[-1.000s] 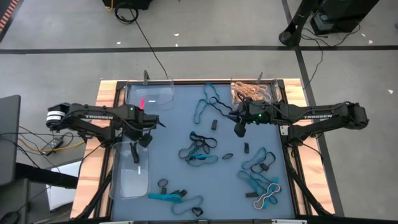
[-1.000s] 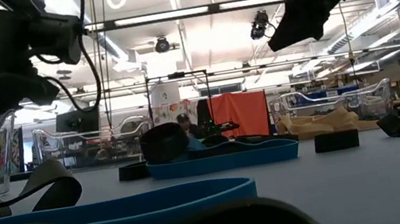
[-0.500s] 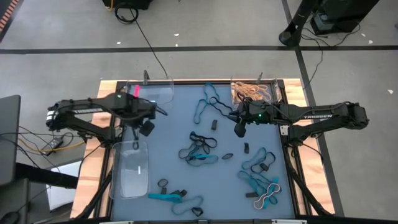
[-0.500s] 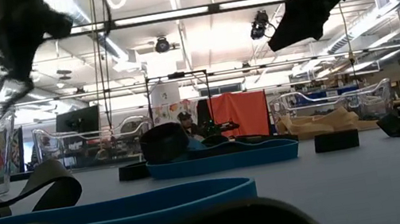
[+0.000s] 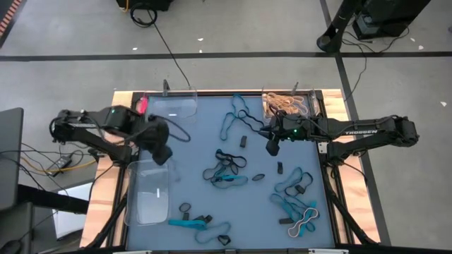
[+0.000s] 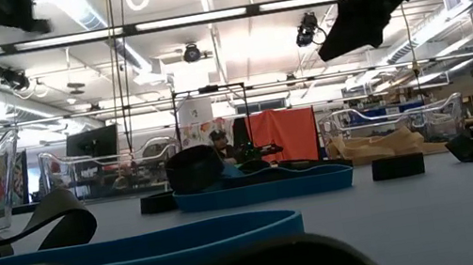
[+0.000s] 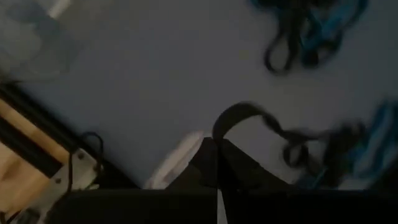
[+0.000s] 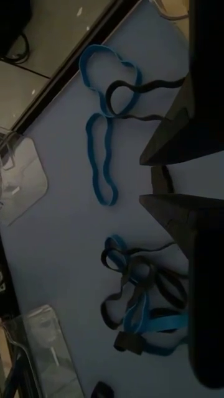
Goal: Sort rubber bands into baskets
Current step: Put the big black rubber band into the bottom left transparent bin
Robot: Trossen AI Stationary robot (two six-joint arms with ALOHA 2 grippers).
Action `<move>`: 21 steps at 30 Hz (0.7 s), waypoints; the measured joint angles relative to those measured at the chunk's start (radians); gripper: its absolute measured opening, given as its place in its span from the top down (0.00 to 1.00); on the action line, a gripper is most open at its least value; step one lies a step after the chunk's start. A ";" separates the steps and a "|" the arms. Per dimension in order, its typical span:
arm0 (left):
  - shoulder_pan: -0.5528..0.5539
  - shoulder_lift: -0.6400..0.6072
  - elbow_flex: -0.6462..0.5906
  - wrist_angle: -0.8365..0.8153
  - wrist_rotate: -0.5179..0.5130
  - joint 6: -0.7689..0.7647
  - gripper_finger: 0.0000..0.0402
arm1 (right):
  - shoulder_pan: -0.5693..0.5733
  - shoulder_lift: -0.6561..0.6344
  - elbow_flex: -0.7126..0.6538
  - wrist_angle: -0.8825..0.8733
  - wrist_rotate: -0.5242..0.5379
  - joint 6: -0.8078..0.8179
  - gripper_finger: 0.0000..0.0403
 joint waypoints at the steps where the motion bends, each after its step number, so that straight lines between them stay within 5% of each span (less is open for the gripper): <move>1: -0.025 0.000 -0.006 0.000 0.017 -0.002 0.99 | 0.000 0.000 0.000 -0.003 -0.002 0.004 0.76; 6: -0.161 0.014 -0.043 0.003 0.148 0.001 0.99 | 0.000 0.000 0.000 -0.006 -0.003 0.007 0.76; 14: -0.378 0.019 -0.146 0.091 0.352 -0.194 0.99 | 0.000 0.000 0.000 -0.006 -0.006 0.037 0.76; 21: -0.460 0.018 -0.283 0.154 0.345 -0.321 0.97 | 0.000 0.000 0.000 -0.006 -0.006 0.050 0.76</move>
